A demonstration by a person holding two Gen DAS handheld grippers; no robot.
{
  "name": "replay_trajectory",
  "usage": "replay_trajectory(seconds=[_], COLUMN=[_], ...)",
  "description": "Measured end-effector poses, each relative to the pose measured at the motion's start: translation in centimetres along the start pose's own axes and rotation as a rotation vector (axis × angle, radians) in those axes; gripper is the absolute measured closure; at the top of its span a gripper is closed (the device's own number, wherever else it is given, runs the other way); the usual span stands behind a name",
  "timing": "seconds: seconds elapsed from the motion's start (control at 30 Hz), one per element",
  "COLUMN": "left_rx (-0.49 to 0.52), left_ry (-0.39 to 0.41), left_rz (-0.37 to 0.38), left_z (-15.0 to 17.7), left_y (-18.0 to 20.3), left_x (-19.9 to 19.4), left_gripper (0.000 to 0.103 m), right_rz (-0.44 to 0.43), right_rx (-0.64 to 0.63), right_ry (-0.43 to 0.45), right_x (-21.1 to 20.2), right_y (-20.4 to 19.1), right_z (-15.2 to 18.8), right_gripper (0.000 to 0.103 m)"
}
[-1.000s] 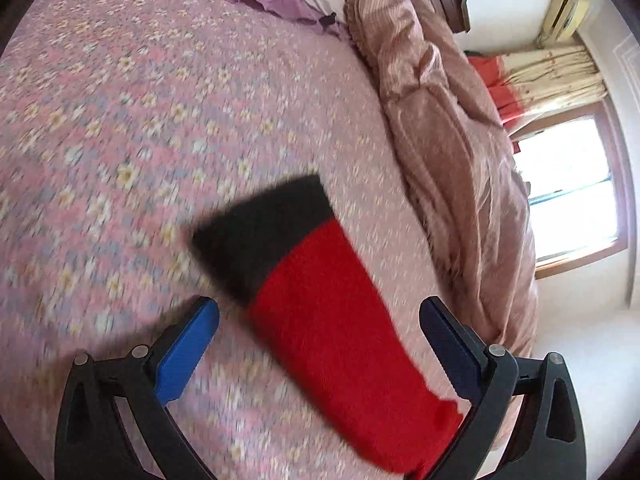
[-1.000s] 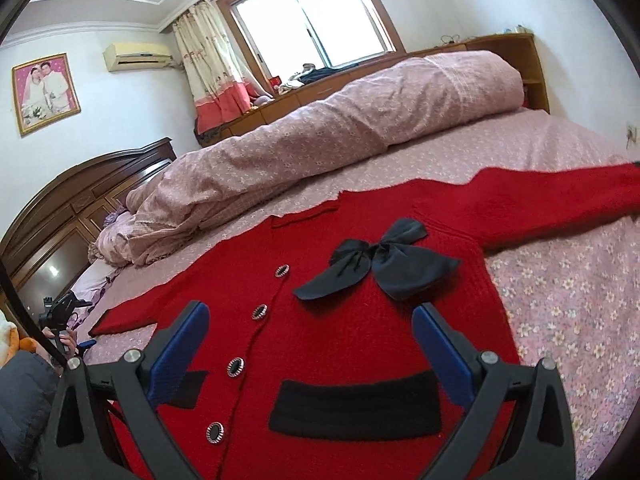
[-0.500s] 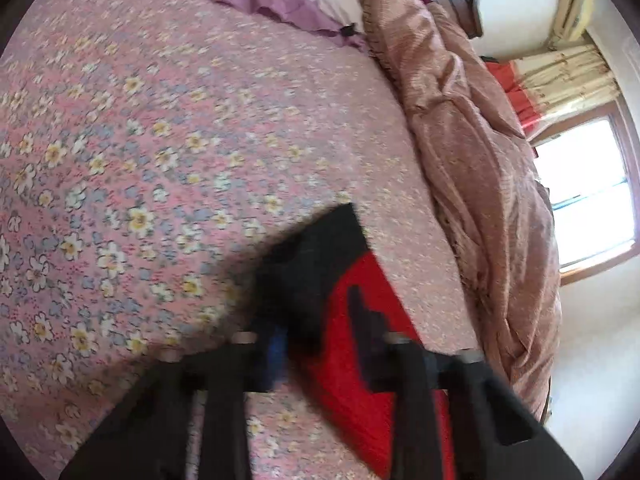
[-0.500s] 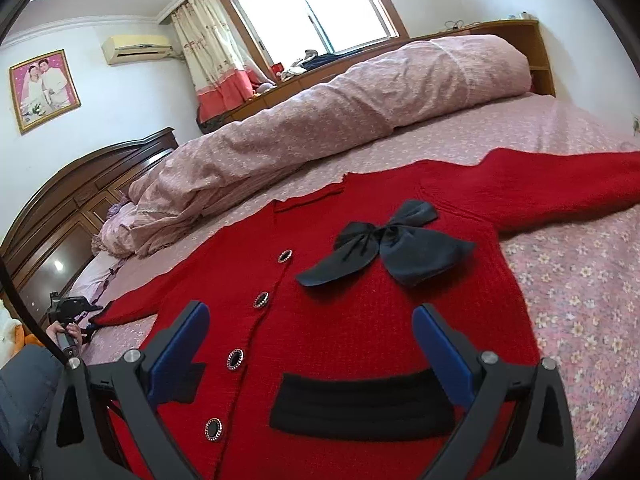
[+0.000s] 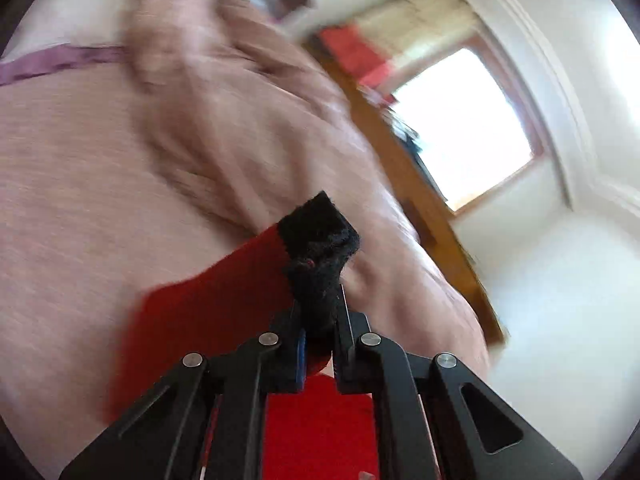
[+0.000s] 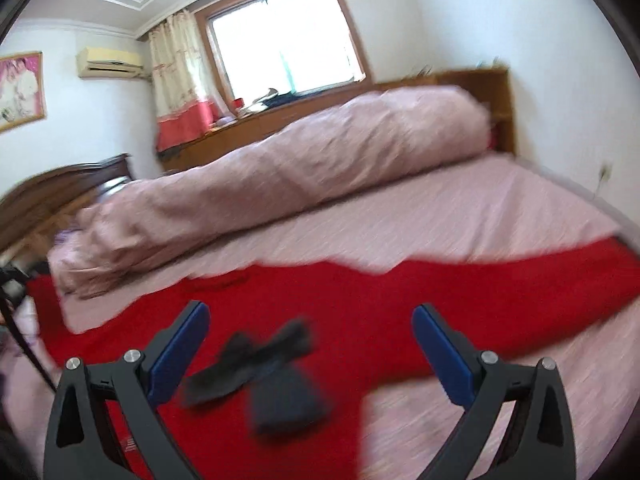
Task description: Fold small clothes
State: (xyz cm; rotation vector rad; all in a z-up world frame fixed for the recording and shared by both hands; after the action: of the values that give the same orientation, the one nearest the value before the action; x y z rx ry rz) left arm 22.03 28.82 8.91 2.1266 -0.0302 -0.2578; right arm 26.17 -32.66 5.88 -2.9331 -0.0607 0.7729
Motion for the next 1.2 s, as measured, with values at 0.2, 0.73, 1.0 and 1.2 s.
replay_trajectory(seconds=[0.2, 0.73, 1.0, 1.2], left_rx=[0.228, 0.506, 0.497, 0.456], left_ry=[-0.27, -0.577, -0.676, -0.697], left_rz=[0.127, 0.071, 0.105, 0.167], left_z=[14.6, 35.9, 37.5, 34.9], left_y=[12.2, 13.9, 14.2, 14.5], left_x=[12.5, 20.3, 18.8, 14.6], left_gripper=[0.1, 0.099, 0.069, 0.058], right_rz=[0.165, 0.196, 0.177, 0.193], right_rx=[-0.047, 0.114, 0.098, 0.096], right_ry=[0.037, -0.048, -0.081, -0.094], right_x=[0.8, 1.1, 2.0, 2.0], right_y=[6.3, 14.0, 13.0, 14.3], right_z=[-2.6, -1.4, -1.1, -0.8], right_gripper=[0.0, 0.0, 0.0, 0.0])
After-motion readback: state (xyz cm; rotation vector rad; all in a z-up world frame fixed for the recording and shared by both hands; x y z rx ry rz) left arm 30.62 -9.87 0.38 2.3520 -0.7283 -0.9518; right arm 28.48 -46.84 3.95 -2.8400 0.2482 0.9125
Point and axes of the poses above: each gripper's, at about its wrist camera, not at the fingertips, and x roughly the way its jaws point, y to its right, z to its underside, the point moved 2 cm from there along x, roughly the way its jaws point, and after that the axes turned 15 degrees about z, right-handed, at the moved point
